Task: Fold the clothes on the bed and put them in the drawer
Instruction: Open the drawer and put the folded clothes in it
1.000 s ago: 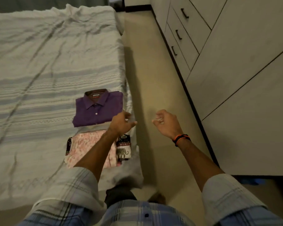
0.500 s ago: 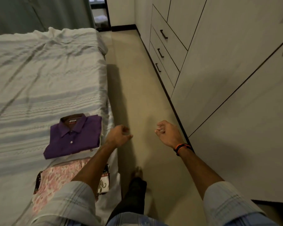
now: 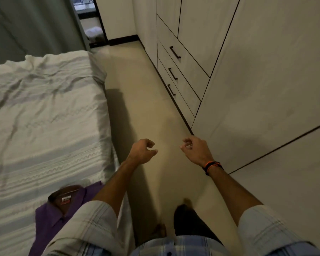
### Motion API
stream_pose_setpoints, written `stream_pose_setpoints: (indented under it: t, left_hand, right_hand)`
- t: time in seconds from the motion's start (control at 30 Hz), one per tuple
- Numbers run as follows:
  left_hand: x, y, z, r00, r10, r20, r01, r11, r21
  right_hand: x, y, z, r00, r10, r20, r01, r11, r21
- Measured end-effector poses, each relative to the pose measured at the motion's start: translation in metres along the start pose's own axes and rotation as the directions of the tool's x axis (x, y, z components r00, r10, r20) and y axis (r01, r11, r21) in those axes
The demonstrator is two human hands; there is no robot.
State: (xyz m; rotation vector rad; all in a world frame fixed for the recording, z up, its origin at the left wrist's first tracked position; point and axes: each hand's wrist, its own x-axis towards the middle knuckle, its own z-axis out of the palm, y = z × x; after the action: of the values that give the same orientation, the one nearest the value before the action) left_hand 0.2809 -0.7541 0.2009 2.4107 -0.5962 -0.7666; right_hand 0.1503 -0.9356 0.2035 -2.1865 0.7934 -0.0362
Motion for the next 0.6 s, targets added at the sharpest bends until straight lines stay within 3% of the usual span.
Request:
stream_pose_setpoints:
  t: [0.6]
  left_hand:
    - [0.313,0.069,-0.095,0.999,-0.048,0.015,0.048,0.999,-0.008]
  right_hand:
    - [0.344,-0.042,-0.040,0.998,0.012,0.069,-0.015,0.999,0.043]
